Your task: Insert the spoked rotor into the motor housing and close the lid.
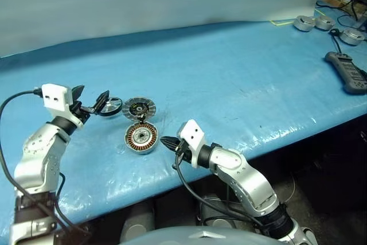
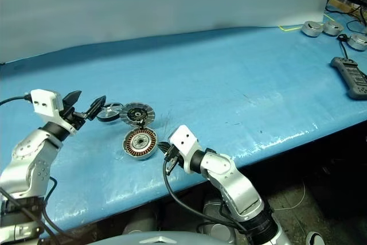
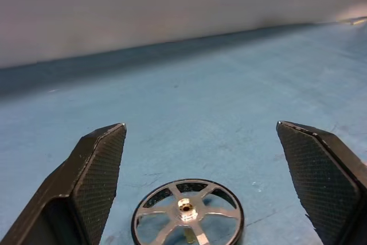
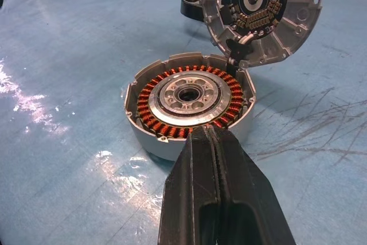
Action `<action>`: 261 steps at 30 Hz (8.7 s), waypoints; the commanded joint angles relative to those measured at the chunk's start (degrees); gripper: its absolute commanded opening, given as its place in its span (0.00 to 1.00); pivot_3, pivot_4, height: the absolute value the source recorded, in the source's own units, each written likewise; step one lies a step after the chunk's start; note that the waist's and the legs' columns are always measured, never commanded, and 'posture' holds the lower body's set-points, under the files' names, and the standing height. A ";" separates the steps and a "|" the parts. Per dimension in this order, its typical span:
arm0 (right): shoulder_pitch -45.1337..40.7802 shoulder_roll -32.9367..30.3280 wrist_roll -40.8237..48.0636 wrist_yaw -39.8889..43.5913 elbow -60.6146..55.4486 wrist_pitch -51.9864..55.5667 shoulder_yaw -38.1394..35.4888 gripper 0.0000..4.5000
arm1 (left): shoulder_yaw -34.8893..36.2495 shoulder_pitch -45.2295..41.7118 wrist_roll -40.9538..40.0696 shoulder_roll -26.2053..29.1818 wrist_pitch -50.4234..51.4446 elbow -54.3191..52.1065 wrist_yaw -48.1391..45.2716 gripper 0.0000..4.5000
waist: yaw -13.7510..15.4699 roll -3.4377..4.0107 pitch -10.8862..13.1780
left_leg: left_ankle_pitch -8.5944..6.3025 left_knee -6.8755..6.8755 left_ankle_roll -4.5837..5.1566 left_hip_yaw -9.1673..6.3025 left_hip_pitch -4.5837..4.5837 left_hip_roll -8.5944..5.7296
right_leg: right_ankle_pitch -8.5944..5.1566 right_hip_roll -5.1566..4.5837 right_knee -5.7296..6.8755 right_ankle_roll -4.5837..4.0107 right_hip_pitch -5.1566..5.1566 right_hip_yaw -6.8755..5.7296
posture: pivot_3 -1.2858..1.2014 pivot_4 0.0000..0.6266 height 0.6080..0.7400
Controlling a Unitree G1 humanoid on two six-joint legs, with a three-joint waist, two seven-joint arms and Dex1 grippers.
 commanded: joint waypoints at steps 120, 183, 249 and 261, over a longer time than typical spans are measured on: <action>9.01 4.97 -1.16 -3.15 14.90 -23.72 -5.55 0.00 | -27.36 -34.89 35.21 18.16 -29.90 41.16 -43.66 0.74 | 0.35 -0.37 0.31 | -0.02 0.98 0.03 0.02 -0.01 0.22 | -0.01 0.32 0.98 -0.04 -0.03 0.16 | 0.52 0.24 1.00; 8.74 6.92 -1.46 -4.97 15.60 -23.73 -7.48 0.00 | -35.52 -40.44 40.18 13.61 -52.97 52.89 -49.84 0.74 | 1.00 -0.36 0.34 | -0.02 0.98 0.03 0.06 -0.03 0.28 | -0.01 0.37 0.96 -0.08 -0.05 0.18 | 0.52 0.24 1.00; 4.78 2.28 -2.43 12.04 23.98 -37.15 -1.68 0.00 | -29.11 -20.06 17.49 14.53 -7.72 -2.64 -51.64 0.28 | 0.94 -0.22 0.47 | -0.02 1.02 0.03 0.11 0.04 0.36 | -0.06 0.47 0.98 -0.19 -0.02 0.24 | 0.52 0.24 1.00; 4.98 2.39 -3.25 10.89 23.66 -36.88 -1.63 0.00 | -31.48 -19.75 21.55 16.89 -6.73 -1.24 -51.96 0.28 | 0.84 -0.21 0.48 | -0.02 1.00 0.03 0.11 0.05 0.36 | -0.06 0.49 0.98 -0.20 -0.04 0.27 | 0.52 0.24 1.00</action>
